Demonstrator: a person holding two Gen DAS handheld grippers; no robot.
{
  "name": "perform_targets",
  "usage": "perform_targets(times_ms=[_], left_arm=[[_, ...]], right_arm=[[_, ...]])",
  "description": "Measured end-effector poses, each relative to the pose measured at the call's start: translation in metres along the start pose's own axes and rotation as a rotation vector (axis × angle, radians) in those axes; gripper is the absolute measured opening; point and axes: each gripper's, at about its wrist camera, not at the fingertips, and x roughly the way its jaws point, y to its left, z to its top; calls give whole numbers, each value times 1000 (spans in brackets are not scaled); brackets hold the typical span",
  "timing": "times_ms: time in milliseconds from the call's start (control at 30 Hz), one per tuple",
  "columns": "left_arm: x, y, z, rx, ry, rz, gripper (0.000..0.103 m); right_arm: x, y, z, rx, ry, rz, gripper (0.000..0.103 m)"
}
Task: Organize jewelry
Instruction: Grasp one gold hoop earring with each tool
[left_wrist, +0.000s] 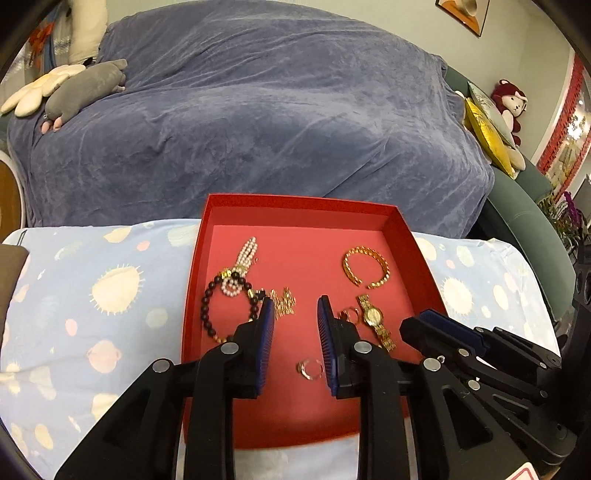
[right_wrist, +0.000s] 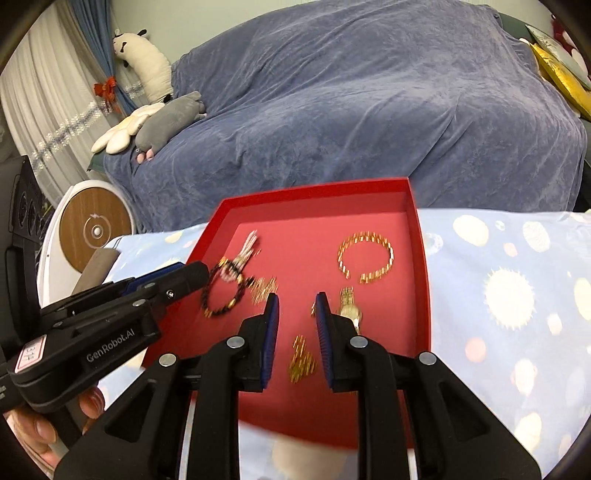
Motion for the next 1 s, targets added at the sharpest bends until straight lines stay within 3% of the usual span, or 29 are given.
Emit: perform_targets(times_ms=[267, 333, 500, 1000], left_arm=[[-52, -14, -74, 23, 30, 10, 31], [-57, -17, -93, 14, 50, 1, 42], [-59, -17, -126, -21, 79, -9, 44], [-31, -21, -145, 26, 138, -9, 44]], right_arm=[[-62, 4, -80, 17, 39, 5, 22], [-67, 5, -102, 20, 58, 1, 22], [-54, 15, -144, -53, 111, -48, 22], [-19, 28, -154, -133, 130, -94, 20]])
